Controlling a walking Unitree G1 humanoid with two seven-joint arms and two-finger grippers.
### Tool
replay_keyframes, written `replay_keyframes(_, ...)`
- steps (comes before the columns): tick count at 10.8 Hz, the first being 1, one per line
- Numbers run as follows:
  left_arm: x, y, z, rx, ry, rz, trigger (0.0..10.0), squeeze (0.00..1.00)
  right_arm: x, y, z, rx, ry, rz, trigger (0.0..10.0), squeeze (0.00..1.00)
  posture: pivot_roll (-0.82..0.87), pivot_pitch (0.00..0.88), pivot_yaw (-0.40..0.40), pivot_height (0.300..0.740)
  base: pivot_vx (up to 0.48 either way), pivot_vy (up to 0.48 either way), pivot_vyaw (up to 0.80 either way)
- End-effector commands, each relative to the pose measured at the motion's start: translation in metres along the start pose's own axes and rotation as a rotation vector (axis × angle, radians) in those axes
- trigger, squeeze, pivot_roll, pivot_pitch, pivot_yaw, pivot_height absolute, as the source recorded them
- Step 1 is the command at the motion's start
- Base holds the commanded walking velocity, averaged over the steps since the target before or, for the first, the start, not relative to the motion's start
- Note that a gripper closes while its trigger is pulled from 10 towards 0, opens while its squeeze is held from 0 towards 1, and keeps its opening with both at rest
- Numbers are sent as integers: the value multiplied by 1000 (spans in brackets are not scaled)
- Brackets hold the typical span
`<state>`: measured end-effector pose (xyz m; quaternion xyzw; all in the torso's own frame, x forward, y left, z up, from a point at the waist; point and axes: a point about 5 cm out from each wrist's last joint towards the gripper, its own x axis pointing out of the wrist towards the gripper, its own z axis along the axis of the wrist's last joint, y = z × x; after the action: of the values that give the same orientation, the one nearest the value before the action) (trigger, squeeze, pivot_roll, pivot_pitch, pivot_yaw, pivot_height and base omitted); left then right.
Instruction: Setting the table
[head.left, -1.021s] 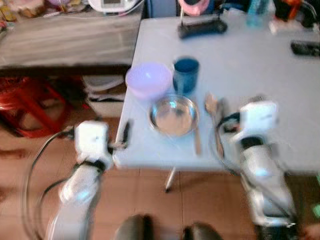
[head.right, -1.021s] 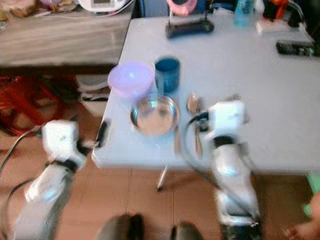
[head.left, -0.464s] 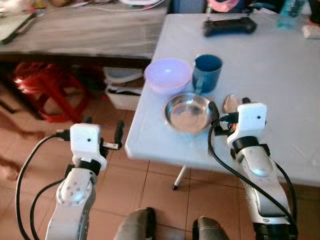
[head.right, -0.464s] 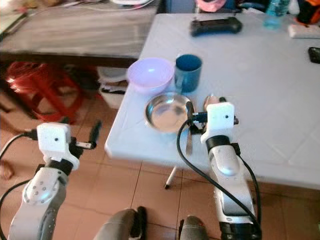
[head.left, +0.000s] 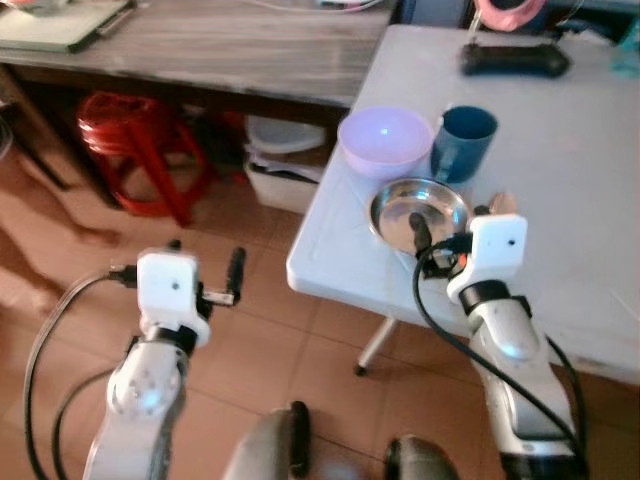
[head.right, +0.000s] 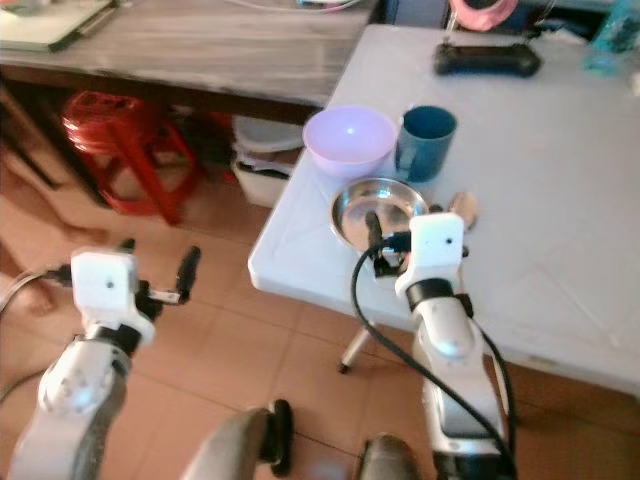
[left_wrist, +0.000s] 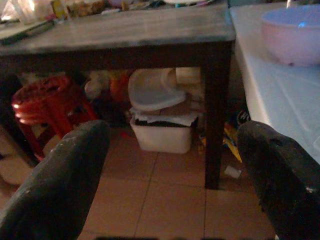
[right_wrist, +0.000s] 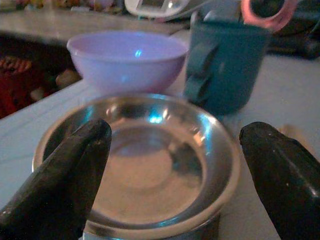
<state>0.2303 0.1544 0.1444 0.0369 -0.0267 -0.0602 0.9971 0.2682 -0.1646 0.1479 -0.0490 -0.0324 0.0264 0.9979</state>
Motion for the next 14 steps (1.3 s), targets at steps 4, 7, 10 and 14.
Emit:
replay_keyframes(4, -6, 0, -3, 0, 21, -5, 10000, 0, 4, 0, -4, 79, 51, 1, 10000, 0, 26, 192, 88, 740, 0, 0, 0)
replay_keyframes(7, -7, 1, -3, 0, 25, -9, 10000, 0, 3, -9, 2, 66, 17, -70, 10000, 0, 24, 196, 92, 740, 0, 0, 0)
replay_keyframes(10, -6, 0, -2, -1, 23, -14, 10000, 0, 8, -14, 13, 84, -14, -100, 10000, 0, 23, 201, 94, 740, 0, 0, 0)
replay_keyframes(14, -4, 0, -2, -1, 25, -28, 10000, 0, 3, -29, 14, 60, -9, -212, 10000, 0, 13, 212, 108, 740, 0, 0, 0)
